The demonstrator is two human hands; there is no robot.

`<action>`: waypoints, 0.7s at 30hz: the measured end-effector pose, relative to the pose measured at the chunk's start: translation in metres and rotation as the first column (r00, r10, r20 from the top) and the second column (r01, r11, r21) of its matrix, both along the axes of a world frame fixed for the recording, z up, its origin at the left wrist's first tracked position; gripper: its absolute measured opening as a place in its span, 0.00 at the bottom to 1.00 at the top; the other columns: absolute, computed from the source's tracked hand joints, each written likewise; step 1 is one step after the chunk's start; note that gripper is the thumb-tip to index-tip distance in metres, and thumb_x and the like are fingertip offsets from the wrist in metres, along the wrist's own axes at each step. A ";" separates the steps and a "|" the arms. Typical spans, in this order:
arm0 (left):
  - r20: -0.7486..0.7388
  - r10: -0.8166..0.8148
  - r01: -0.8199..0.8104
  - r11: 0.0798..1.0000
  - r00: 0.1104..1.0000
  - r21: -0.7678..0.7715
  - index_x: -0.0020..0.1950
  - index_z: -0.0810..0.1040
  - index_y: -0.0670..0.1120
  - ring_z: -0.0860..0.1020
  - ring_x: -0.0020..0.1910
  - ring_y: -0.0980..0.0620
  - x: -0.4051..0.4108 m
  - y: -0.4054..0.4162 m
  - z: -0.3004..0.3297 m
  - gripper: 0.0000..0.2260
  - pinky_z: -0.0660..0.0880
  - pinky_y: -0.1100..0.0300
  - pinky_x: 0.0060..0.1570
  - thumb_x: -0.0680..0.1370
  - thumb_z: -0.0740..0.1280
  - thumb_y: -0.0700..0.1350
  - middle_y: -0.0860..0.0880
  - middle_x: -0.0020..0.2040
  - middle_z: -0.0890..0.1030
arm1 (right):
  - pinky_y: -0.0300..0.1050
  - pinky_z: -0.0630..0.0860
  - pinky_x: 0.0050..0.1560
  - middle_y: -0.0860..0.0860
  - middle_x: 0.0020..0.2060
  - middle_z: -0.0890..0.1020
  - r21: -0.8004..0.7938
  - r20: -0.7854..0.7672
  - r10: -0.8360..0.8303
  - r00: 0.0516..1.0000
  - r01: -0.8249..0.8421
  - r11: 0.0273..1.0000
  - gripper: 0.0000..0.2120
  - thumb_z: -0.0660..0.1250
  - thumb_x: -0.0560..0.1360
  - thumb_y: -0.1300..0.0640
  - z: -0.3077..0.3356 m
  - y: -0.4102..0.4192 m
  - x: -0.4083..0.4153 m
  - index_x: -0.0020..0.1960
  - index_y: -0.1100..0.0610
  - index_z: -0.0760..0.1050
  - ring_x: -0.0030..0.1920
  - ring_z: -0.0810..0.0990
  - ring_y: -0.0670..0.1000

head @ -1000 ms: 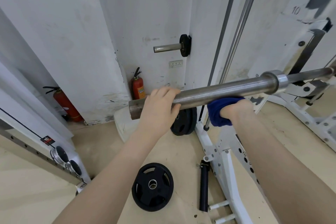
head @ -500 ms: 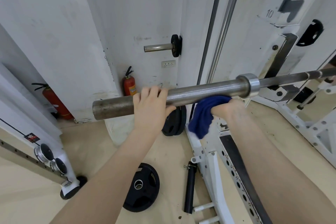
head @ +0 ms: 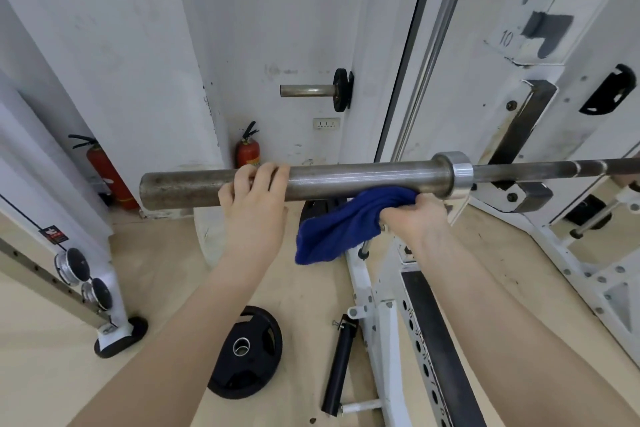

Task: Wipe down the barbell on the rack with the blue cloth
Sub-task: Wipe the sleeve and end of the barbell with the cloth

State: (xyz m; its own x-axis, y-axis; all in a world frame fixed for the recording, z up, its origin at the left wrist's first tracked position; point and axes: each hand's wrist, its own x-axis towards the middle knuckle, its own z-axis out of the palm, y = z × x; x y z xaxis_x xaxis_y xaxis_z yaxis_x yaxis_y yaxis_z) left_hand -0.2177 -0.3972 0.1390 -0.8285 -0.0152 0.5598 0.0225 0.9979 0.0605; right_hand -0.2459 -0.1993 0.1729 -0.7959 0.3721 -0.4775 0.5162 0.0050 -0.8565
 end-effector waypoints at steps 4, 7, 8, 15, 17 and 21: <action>0.020 0.017 -0.016 1.000 1.000 -0.013 0.58 0.76 0.45 0.73 0.53 0.41 -0.002 -0.001 0.001 0.31 0.71 0.47 0.45 0.56 0.77 0.34 0.47 0.54 0.80 | 0.40 0.68 0.32 0.55 0.44 0.73 -0.171 -0.033 -0.201 0.979 0.193 0.966 0.11 0.67 0.71 0.64 -0.012 0.016 -0.014 0.51 0.59 0.70 0.35 0.70 0.48; 0.027 0.022 -0.020 0.999 0.999 -0.049 0.59 0.75 0.45 0.74 0.51 0.41 -0.001 -0.003 0.002 0.33 0.71 0.48 0.44 0.55 0.77 0.34 0.48 0.54 0.79 | 0.40 0.65 0.29 0.54 0.42 0.72 -0.350 0.023 -0.338 0.941 0.324 0.879 0.07 0.66 0.71 0.62 -0.013 0.014 -0.014 0.43 0.57 0.67 0.33 0.67 0.48; 0.023 0.021 -0.020 0.998 1.000 -0.055 0.59 0.75 0.45 0.74 0.51 0.41 -0.002 -0.003 0.002 0.33 0.71 0.48 0.44 0.55 0.77 0.33 0.47 0.54 0.79 | 0.40 0.66 0.30 0.53 0.41 0.71 -0.473 0.061 -0.364 0.929 0.348 0.810 0.05 0.63 0.73 0.62 -0.009 0.009 -0.012 0.45 0.56 0.67 0.35 0.68 0.48; 0.183 -0.017 0.026 0.999 0.983 -0.047 0.68 0.67 0.49 0.66 0.62 0.43 -0.009 -0.007 0.021 0.27 0.58 0.49 0.56 0.70 0.67 0.35 0.49 0.63 0.72 | 0.43 0.74 0.57 0.51 0.58 0.78 -0.662 0.149 -0.349 0.925 0.356 0.659 0.13 0.62 0.78 0.53 -0.021 -0.006 -0.002 0.61 0.56 0.72 0.59 0.77 0.52; 0.224 -0.042 0.057 0.997 0.974 -0.061 0.69 0.63 0.52 0.63 0.63 0.46 -0.012 -0.012 0.026 0.26 0.57 0.51 0.58 0.74 0.66 0.40 0.52 0.65 0.70 | 0.47 0.71 0.59 0.55 0.64 0.75 -0.548 0.057 -0.351 0.934 0.323 0.772 0.17 0.57 0.80 0.53 -0.017 -0.004 0.003 0.66 0.60 0.69 0.64 0.74 0.57; 0.299 -0.092 0.117 0.991 0.950 -0.068 0.69 0.62 0.53 0.63 0.62 0.47 -0.018 -0.019 0.035 0.25 0.58 0.51 0.59 0.74 0.66 0.46 0.54 0.64 0.70 | 0.49 0.74 0.47 0.55 0.46 0.78 -0.222 -0.166 -0.340 0.926 0.301 0.928 0.19 0.54 0.81 0.54 -0.011 -0.007 0.020 0.66 0.63 0.68 0.45 0.78 0.55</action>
